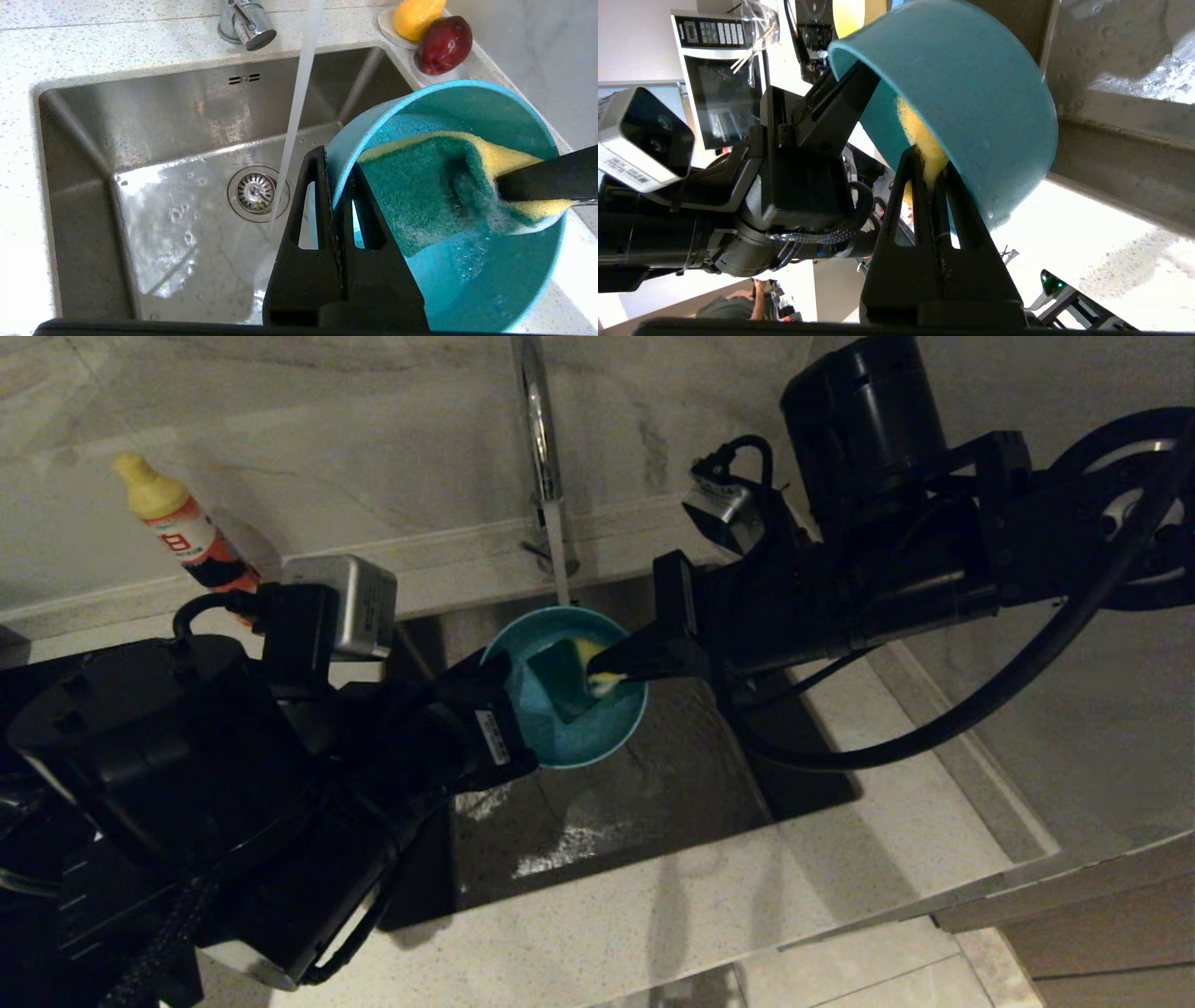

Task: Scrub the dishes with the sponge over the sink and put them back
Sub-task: Wipe the bowl

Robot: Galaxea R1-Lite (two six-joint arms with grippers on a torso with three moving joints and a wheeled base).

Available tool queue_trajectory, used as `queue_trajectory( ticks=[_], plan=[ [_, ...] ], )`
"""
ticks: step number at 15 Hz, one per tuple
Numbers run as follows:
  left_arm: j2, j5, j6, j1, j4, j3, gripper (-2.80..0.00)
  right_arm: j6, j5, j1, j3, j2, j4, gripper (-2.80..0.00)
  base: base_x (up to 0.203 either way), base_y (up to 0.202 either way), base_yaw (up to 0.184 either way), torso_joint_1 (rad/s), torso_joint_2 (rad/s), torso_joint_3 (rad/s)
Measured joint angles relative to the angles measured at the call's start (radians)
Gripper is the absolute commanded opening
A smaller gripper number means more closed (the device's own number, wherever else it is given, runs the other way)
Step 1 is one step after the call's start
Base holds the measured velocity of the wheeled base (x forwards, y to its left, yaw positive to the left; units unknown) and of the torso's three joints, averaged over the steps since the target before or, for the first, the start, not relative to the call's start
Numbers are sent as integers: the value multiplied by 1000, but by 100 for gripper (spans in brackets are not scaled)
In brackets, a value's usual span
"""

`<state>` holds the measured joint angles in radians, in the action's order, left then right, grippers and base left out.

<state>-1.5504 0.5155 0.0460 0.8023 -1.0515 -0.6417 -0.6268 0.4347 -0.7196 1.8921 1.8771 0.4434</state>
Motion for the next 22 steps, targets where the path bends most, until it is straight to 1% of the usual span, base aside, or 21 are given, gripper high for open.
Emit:
queue_trajectory(
  ticks=[4,10,12,18,22],
  plan=[
    [-2,2,-3,-6,-1,-3,-280,0,-2,2,-3,-15,4,-280,0,0,0,0,0,0],
    [-6,2,-12,-48,-3,-10,-280,0,-2,2,-17,-26,5,-280,0,0,0,0,0,0],
    [-7,1,-19,-60,-19,-8,-280,0,-1,3,-18,-29,6,-280,0,0,0,0,0,0],
    [-13,3,-20,-64,-23,8,-280,-3,-1,8,-1,-37,0,-280,0,0,0,0,0,0],
    [-27,2,-23,-62,-68,22,-280,-3,-1,10,3,-53,-3,-280,0,0,0,0,0,0]
  ],
)
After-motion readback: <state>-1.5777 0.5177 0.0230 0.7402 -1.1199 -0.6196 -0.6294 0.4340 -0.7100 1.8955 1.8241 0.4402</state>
